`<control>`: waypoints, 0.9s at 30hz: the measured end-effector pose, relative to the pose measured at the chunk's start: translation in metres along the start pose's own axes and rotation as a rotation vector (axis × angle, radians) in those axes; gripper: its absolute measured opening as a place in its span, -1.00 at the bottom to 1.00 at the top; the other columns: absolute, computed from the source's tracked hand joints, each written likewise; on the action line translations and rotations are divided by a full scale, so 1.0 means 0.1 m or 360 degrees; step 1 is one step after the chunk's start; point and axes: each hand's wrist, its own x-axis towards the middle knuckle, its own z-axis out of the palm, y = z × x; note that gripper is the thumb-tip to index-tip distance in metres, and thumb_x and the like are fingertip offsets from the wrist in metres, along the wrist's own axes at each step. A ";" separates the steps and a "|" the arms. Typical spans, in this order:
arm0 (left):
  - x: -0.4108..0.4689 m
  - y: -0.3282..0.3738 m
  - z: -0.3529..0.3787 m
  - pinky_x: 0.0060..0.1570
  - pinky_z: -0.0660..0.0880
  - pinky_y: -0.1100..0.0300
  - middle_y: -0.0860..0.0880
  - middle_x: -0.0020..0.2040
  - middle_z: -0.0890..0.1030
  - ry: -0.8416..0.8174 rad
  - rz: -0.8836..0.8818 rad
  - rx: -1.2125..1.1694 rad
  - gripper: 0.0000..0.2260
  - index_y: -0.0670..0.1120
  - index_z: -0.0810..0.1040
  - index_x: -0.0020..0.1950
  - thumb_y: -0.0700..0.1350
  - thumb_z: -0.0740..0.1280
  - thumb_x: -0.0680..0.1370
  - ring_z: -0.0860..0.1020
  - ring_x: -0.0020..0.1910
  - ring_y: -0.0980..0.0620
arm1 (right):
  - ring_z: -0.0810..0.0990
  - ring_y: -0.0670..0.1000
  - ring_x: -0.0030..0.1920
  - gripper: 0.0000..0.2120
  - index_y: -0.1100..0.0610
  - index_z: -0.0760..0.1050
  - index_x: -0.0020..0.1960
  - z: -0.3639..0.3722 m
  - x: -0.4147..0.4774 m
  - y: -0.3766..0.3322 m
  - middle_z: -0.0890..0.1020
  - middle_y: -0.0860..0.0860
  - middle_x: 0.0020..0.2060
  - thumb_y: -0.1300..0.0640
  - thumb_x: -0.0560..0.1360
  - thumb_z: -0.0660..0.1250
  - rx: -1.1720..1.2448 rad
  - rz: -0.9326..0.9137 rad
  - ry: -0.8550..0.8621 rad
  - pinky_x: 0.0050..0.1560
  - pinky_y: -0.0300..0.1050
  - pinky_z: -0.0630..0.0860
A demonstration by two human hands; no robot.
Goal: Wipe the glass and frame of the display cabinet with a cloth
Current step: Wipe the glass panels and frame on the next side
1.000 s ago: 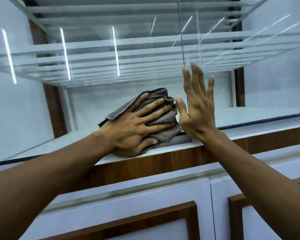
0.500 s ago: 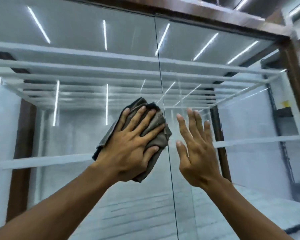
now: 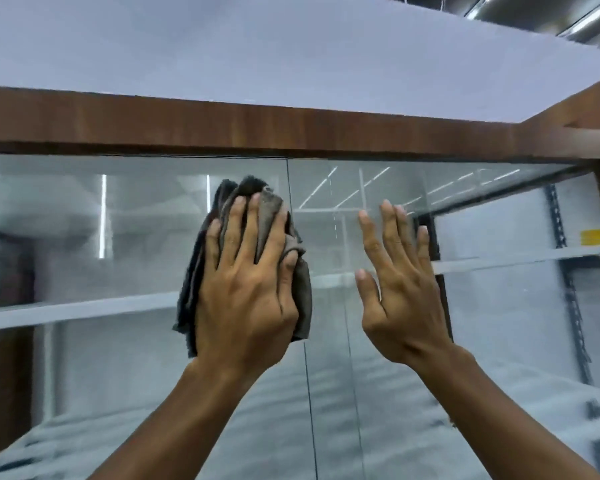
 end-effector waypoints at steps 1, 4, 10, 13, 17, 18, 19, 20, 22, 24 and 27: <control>0.10 0.09 0.04 0.66 0.01 -0.07 -0.16 0.66 0.23 0.0049 -0.0055 -0.0116 -0.53 -0.14 0.31 0.64 -0.01 0.05 0.74 0.12 0.68 -0.11 | -0.12 0.08 0.68 -0.36 0.07 0.05 0.67 -0.02 0.08 0.07 0.00 0.11 0.67 -0.01 0.62 0.06 -0.0015 -0.0046 -0.0013 0.62 0.33 -0.11; 0.35 0.38 0.18 0.65 0.09 -0.07 -0.18 0.65 0.22 0.0038 -0.0062 -0.0334 -0.54 -0.17 0.30 0.63 -0.03 0.09 0.75 0.14 0.67 -0.17 | -0.05 0.15 0.67 -0.40 0.07 0.12 0.66 -0.10 0.23 0.32 0.05 0.17 0.66 -0.03 0.64 0.07 -0.0071 -0.0165 -0.0051 0.58 0.43 -0.07; 0.49 0.72 0.35 0.64 -0.06 -0.26 -0.15 0.69 0.10 -0.0290 -0.0243 0.0199 -0.45 -0.09 0.24 0.67 0.05 0.19 0.71 0.00 0.69 -0.22 | -0.03 0.23 0.66 -0.38 0.11 0.13 0.65 -0.20 0.38 0.59 0.08 0.24 0.65 -0.03 0.62 0.07 -0.0115 0.0054 -0.0071 0.53 0.53 -0.05; 0.52 0.96 0.42 0.62 -0.13 -0.32 -0.23 0.68 0.15 -0.0316 -0.0425 0.0283 -0.42 -0.07 0.22 0.68 0.10 0.18 0.70 0.02 0.68 -0.25 | -0.02 0.22 0.66 -0.38 0.09 0.10 0.65 -0.22 0.37 0.56 0.07 0.24 0.65 -0.05 0.63 0.07 -0.0107 0.0053 -0.0132 0.57 0.47 -0.10; 0.58 1.05 0.51 0.63 -0.13 -0.28 -0.24 0.67 0.18 -0.0263 -0.0571 0.0349 -0.40 -0.07 0.19 0.68 0.12 0.21 0.69 0.05 0.68 -0.25 | 0.03 0.20 0.66 -0.39 0.08 0.19 0.63 -0.32 0.41 0.66 0.13 0.22 0.64 -0.06 0.61 0.12 -0.0032 0.0002 -0.0192 0.60 0.37 -0.06; 0.59 1.06 0.52 0.63 -0.10 -0.27 -0.24 0.67 0.16 -0.0222 -0.0666 0.0349 -0.40 -0.09 0.18 0.68 0.12 0.21 0.70 0.05 0.68 -0.25 | 0.04 0.19 0.66 -0.38 0.10 0.21 0.62 -0.35 0.41 0.72 0.14 0.22 0.64 -0.05 0.60 0.14 -0.0024 -0.0019 -0.0194 0.61 0.35 -0.03; 0.61 1.11 0.54 0.63 -0.09 -0.29 -0.24 0.67 0.15 -0.0187 -0.0769 0.0367 -0.40 -0.11 0.17 0.68 0.12 0.20 0.71 0.04 0.68 -0.26 | 0.04 0.20 0.66 -0.38 0.11 0.23 0.62 -0.39 0.43 0.80 0.14 0.23 0.63 -0.05 0.59 0.16 -0.0033 -0.0028 -0.0188 0.61 0.34 0.00; 0.63 1.18 0.58 0.62 -0.09 -0.31 -0.26 0.68 0.13 -0.0174 -0.0857 0.0395 -0.39 -0.13 0.16 0.69 0.12 0.19 0.71 0.03 0.68 -0.28 | 0.03 0.21 0.66 -0.37 0.11 0.22 0.62 -0.41 0.45 0.90 0.13 0.24 0.63 -0.06 0.59 0.17 -0.0060 -0.0014 -0.0184 0.60 0.36 -0.01; 0.70 1.34 0.66 0.60 -0.12 -0.35 -0.29 0.68 0.11 -0.0207 -0.0906 0.0406 -0.37 -0.15 0.15 0.69 0.13 0.18 0.71 0.01 0.67 -0.31 | 0.00 0.22 0.66 -0.35 0.07 0.17 0.64 -0.45 0.48 1.07 0.09 0.23 0.64 -0.10 0.59 0.16 -0.0129 0.0043 -0.0185 0.58 0.44 -0.09; 0.71 1.46 0.76 0.60 -0.14 -0.35 -0.28 0.68 0.10 -0.0273 -0.0729 0.0373 -0.38 -0.12 0.16 0.69 0.14 0.18 0.71 0.00 0.68 -0.30 | -0.01 0.23 0.66 -0.33 0.07 0.14 0.64 -0.45 0.51 1.18 0.05 0.21 0.64 -0.15 0.60 0.16 -0.0137 0.0041 -0.0177 0.56 0.48 -0.13; 0.65 1.48 0.84 0.62 -0.13 -0.29 -0.20 0.68 0.11 -0.0287 -0.0499 0.0372 -0.40 -0.02 0.21 0.68 0.16 0.22 0.69 0.02 0.68 -0.23 | 0.00 0.24 0.66 -0.33 0.07 0.16 0.63 -0.47 0.49 1.30 0.09 0.24 0.64 -0.15 0.60 0.17 -0.0102 0.0007 -0.0171 0.56 0.49 -0.11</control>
